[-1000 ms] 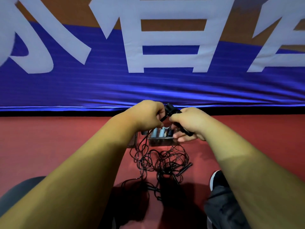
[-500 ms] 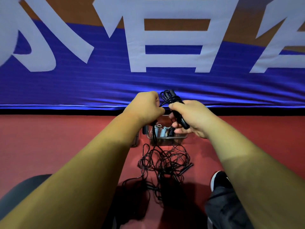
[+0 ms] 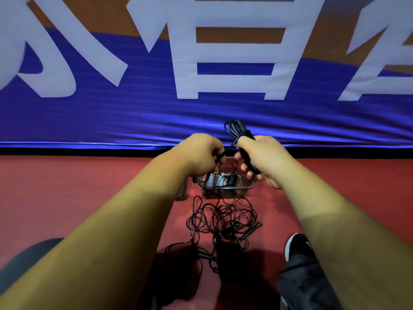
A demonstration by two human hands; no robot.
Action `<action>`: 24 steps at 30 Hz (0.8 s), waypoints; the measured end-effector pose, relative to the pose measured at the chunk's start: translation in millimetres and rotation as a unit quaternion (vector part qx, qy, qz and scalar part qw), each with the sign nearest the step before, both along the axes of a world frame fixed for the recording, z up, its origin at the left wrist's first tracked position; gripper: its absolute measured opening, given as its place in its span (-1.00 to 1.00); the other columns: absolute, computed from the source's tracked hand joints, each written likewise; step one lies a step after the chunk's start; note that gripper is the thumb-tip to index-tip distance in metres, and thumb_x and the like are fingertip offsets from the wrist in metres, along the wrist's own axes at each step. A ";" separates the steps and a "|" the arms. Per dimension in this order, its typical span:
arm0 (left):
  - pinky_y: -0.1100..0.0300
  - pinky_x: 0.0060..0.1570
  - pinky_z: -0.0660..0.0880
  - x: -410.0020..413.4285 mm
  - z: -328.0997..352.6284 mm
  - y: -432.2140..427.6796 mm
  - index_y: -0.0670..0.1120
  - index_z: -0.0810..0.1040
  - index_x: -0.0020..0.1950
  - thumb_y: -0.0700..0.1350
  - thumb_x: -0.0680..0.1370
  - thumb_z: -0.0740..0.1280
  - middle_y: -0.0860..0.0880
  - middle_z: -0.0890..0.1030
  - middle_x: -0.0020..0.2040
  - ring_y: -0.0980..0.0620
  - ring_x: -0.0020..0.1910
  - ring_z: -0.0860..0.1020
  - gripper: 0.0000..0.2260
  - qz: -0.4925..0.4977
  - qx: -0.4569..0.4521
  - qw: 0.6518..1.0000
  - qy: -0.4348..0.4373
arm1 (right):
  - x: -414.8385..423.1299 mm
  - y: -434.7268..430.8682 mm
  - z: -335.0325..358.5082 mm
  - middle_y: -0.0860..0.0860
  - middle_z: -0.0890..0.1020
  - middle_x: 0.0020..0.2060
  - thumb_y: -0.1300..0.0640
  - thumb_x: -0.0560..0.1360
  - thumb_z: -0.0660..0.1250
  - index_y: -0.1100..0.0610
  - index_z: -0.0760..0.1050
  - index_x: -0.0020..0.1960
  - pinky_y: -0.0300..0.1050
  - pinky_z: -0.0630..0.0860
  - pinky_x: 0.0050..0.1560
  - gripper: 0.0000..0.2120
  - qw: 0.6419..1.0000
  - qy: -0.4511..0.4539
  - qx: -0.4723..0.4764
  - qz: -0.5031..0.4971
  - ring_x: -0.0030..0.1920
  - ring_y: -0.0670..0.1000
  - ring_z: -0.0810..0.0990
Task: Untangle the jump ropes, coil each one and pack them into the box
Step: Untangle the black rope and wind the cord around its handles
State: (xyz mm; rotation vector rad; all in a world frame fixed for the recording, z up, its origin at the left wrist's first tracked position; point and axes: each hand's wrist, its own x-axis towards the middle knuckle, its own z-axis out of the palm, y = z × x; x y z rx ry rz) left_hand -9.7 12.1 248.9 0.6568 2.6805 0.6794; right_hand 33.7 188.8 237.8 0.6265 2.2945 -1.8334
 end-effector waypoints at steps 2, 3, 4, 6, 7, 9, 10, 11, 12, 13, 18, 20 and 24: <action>0.07 -0.09 0.66 -0.5 -1.1 0.9 -0.02 0.62 -0.16 -0.29 0.46 0.52 0.06 0.69 -0.19 0.03 -0.22 0.65 -0.82 0.007 -0.006 1.000 -0.001 | -1.0 -0.8 0.0 0.03 0.67 -0.29 0.00 0.53 0.34 0.13 0.56 -0.02 -0.16 0.41 -0.41 -0.81 1.000 0.003 0.004 0.003 -0.51 0.01 0.49; 0.04 -0.10 0.67 0.1 -1.1 0.9 -0.04 0.61 -0.18 -0.26 0.45 0.57 0.06 0.68 -0.23 0.03 -0.27 0.64 -0.81 0.011 0.001 1.000 -0.014 | -1.0 -0.7 -0.3 0.01 0.66 -0.34 0.00 0.53 0.34 0.13 0.56 -0.01 -0.17 0.40 -0.41 -0.81 1.000 0.001 0.004 0.002 -0.53 0.00 0.49; 0.01 -0.10 0.67 0.8 0.2 1.2 -0.05 0.61 -0.18 -0.22 0.44 0.60 0.06 0.67 -0.26 0.02 -0.29 0.64 -0.81 0.014 0.005 1.000 -0.025 | -0.9 -0.6 -0.1 -0.02 0.64 -0.39 0.00 0.54 0.33 0.13 0.56 -0.01 -0.18 0.40 -0.42 -0.81 1.000 0.001 0.005 0.001 -0.55 -0.01 0.48; 0.02 -0.11 0.67 2.0 3.0 0.8 -0.06 0.63 -0.15 -0.12 0.42 0.65 0.04 0.67 -0.28 0.01 -0.27 0.66 -0.79 0.012 0.006 1.000 -0.028 | -1.1 -0.1 0.2 -0.02 0.65 -0.39 0.01 0.53 0.33 0.13 0.56 0.00 -0.17 0.40 -0.42 -0.81 1.000 0.001 0.004 -0.001 -0.55 -0.01 0.48; 0.05 -0.15 0.66 3.0 4.7 0.8 -0.06 0.62 -0.15 -0.08 0.41 0.66 0.01 0.68 -0.27 0.00 -0.27 0.68 -0.77 0.013 0.006 1.000 -0.026 | -1.6 0.3 -0.4 -0.01 0.67 -0.33 0.01 0.53 0.34 0.12 0.55 0.00 -0.15 0.41 -0.40 -0.82 1.000 0.004 -0.001 -0.004 -0.52 0.00 0.50; 0.10 -0.29 0.63 5.5 6.5 2.1 -0.11 0.55 -0.16 -0.08 0.42 0.65 -0.08 0.69 -0.29 -0.01 -0.37 0.67 -0.71 0.028 0.025 0.999 -0.031 | -2.4 1.0 -0.8 0.01 0.70 -0.23 0.01 0.52 0.34 0.10 0.54 0.00 -0.13 0.41 -0.38 -0.83 1.000 0.013 -0.010 -0.010 -0.46 0.01 0.52; 0.10 -0.35 0.63 6.2 6.3 3.1 -0.13 0.50 -0.16 -0.13 0.45 0.63 -0.13 0.68 -0.32 -0.01 -0.44 0.64 -0.70 0.042 0.047 0.997 -0.044 | -2.9 1.2 -1.1 0.02 0.70 -0.21 0.01 0.52 0.35 0.10 0.54 0.00 -0.13 0.41 -0.39 -0.83 1.000 0.017 -0.015 -0.013 -0.45 0.02 0.52; 0.06 -0.38 0.64 6.9 6.6 3.8 -0.14 0.46 -0.16 -0.17 0.48 0.60 -0.17 0.65 -0.36 -0.02 -0.48 0.62 -0.70 0.058 0.068 0.994 -0.058 | -3.5 1.5 -1.0 0.02 0.69 -0.20 0.01 0.52 0.35 0.09 0.54 -0.01 -0.14 0.41 -0.41 -0.84 0.999 0.021 -0.022 -0.017 -0.45 0.02 0.52; 0.00 -0.37 0.65 7.3 6.7 4.3 -0.14 0.45 -0.14 -0.19 0.49 0.58 -0.18 0.63 -0.39 -0.04 -0.50 0.61 -0.70 0.071 0.081 0.992 -0.065 | -3.8 1.7 -0.8 0.02 0.69 -0.19 0.02 0.52 0.35 0.09 0.53 -0.01 -0.15 0.41 -0.41 -0.85 0.999 0.025 -0.027 -0.019 -0.45 0.01 0.52; -0.05 -0.36 0.66 6.9 6.2 4.5 -0.16 0.45 -0.12 -0.20 0.51 0.57 -0.18 0.62 -0.40 -0.07 -0.49 0.62 -0.72 0.080 0.085 0.991 -0.061 | -4.1 1.8 -1.0 0.02 0.70 -0.19 0.02 0.52 0.36 0.09 0.53 -0.01 -0.15 0.41 -0.42 -0.85 0.999 0.027 -0.031 -0.021 -0.44 0.01 0.52; -0.03 -0.26 0.65 1.7 3.1 6.4 -0.16 0.52 -0.07 -0.08 0.52 0.53 -0.11 0.66 -0.25 -0.10 -0.31 0.67 -0.77 0.056 0.022 0.998 0.034 | -4.2 4.4 -3.0 0.02 0.70 -0.18 0.01 0.50 0.36 0.07 0.53 0.00 -0.14 0.41 -0.40 -0.85 0.999 0.026 -0.032 -0.025 -0.43 0.02 0.53; 0.10 -0.24 0.49 1.2 4.7 4.5 -0.05 0.53 -0.11 0.02 0.54 0.51 0.01 0.59 -0.23 -0.04 -0.23 0.58 -0.79 0.011 -0.001 0.999 0.041 | -4.2 4.9 -2.0 0.02 0.69 -0.19 0.01 0.51 0.35 0.05 0.52 0.00 -0.16 0.42 -0.41 -0.86 0.999 0.023 -0.024 -0.024 -0.43 0.03 0.53; 0.08 -0.01 0.54 1.0 4.4 0.1 -0.01 0.63 0.00 0.10 0.60 0.43 -0.02 0.68 -0.09 0.02 -0.14 0.58 -0.81 -0.032 0.055 0.997 -0.049 | -3.4 5.0 -1.3 0.03 0.70 -0.20 -0.04 0.49 0.33 0.05 0.55 0.00 -0.09 0.41 -0.37 -0.81 1.000 0.022 0.010 -0.011 -0.41 0.07 0.55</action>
